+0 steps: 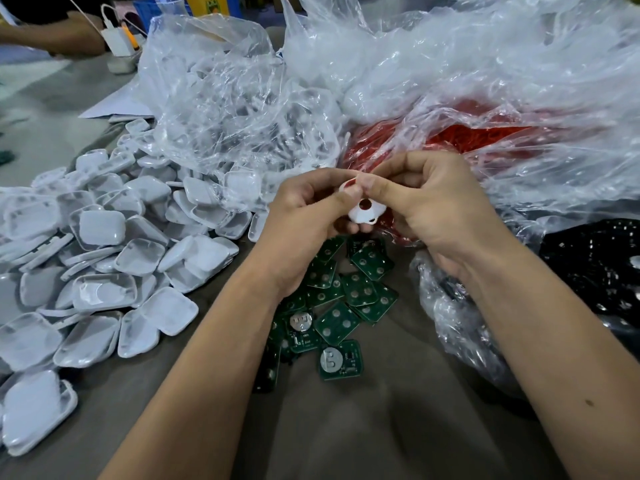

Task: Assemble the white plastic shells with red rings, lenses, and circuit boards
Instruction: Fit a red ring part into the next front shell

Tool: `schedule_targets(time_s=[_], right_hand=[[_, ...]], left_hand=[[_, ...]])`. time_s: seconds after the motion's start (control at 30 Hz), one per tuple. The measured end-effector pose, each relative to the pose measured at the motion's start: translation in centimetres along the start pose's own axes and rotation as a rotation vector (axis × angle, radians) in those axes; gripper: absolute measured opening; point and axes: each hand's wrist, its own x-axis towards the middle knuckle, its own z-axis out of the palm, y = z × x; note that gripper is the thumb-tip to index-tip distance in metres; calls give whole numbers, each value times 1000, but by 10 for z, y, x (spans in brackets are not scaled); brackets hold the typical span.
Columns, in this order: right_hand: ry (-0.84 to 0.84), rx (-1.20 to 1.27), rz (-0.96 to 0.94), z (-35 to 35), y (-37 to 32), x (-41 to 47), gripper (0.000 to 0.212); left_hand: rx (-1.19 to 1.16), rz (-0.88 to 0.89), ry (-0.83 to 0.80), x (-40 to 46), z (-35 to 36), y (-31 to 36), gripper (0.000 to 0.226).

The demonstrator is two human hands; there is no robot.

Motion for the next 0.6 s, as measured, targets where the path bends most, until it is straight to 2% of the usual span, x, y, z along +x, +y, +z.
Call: schedule_targets(time_s=[0.13,0.2,0.3,0.37,0.5,0.6], right_hand=[[-37,114,53,-1,-3,-1,27],[-18,9,-11,0,-2,-1,20],[11,-349,-190,3,1,0,8],[-10,-498,-249,3,2,1,6],[-120,-543,-286,1,-3,-1,5],[-139,-590,-321,1,-5,-3,4]], left_hand=[[-64,-56,-17,2,-1,0,22],[-102,-123,2,2,0,1,21],[-79,-185,27,2,-2,3,21],[-22,-203,29,2,-6,3,19],[8,-228,15,2,-15,6,20],[64,-209,-44,2,-19,8,19]])
